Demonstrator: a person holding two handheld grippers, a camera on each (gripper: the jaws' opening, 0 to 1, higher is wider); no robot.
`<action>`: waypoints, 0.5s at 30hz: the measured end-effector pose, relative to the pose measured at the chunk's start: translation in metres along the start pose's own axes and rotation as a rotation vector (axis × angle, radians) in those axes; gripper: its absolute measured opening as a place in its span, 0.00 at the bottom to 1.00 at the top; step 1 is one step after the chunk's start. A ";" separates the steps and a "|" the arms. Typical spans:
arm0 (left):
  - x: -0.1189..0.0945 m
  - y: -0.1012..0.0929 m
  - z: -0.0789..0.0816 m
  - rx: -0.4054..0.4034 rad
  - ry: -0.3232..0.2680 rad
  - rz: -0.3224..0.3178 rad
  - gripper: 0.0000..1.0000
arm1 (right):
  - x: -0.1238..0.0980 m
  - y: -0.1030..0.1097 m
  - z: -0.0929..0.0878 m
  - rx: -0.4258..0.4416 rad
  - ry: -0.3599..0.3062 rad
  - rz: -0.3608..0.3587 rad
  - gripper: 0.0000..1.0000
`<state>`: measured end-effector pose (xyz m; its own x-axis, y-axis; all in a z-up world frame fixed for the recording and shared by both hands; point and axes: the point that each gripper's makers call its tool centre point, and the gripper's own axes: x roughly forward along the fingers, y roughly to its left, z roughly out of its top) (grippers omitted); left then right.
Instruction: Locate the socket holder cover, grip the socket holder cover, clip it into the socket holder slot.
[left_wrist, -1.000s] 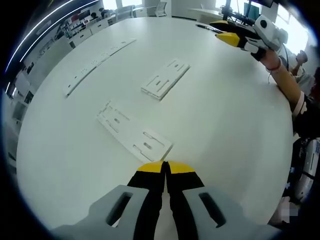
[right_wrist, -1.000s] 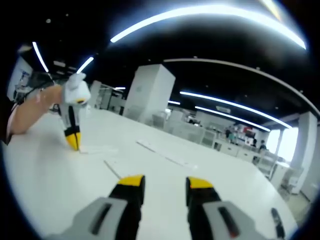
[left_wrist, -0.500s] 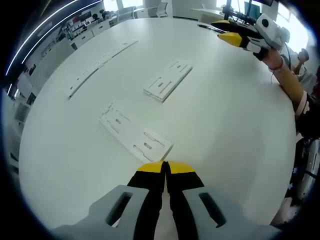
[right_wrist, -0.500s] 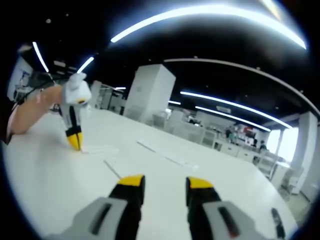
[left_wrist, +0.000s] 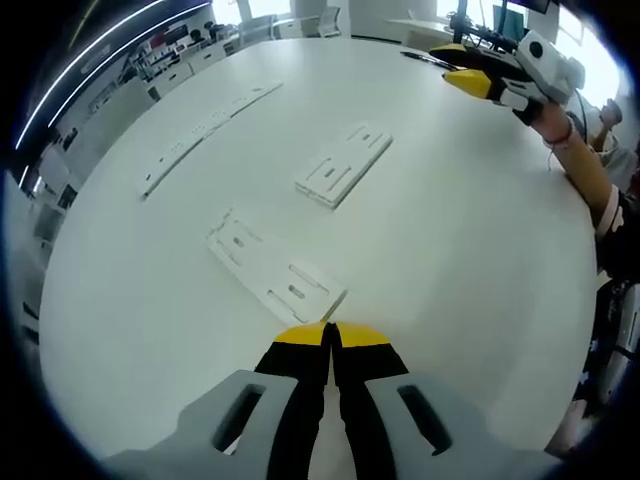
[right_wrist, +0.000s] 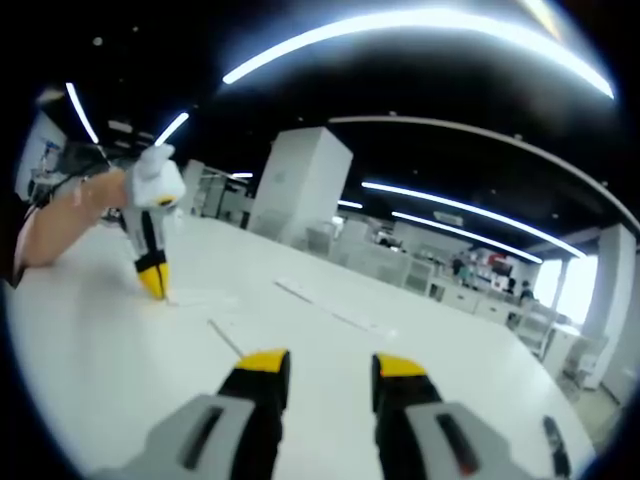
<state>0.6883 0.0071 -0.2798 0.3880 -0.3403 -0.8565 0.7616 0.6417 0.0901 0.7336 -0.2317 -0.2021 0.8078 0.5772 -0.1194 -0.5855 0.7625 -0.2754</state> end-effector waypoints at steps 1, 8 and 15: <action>0.000 0.000 0.000 -0.001 -0.001 0.001 0.03 | 0.000 0.000 0.000 -0.001 0.001 0.001 0.34; 0.001 0.003 0.002 -0.005 -0.012 0.009 0.03 | 0.000 0.001 -0.001 -0.003 0.005 0.004 0.34; 0.002 0.005 0.003 -0.012 -0.023 0.017 0.03 | 0.000 0.002 -0.002 -0.003 0.007 0.005 0.34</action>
<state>0.6947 0.0072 -0.2798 0.4130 -0.3446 -0.8430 0.7484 0.6558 0.0986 0.7328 -0.2307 -0.2041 0.8052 0.5792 -0.1275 -0.5896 0.7584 -0.2779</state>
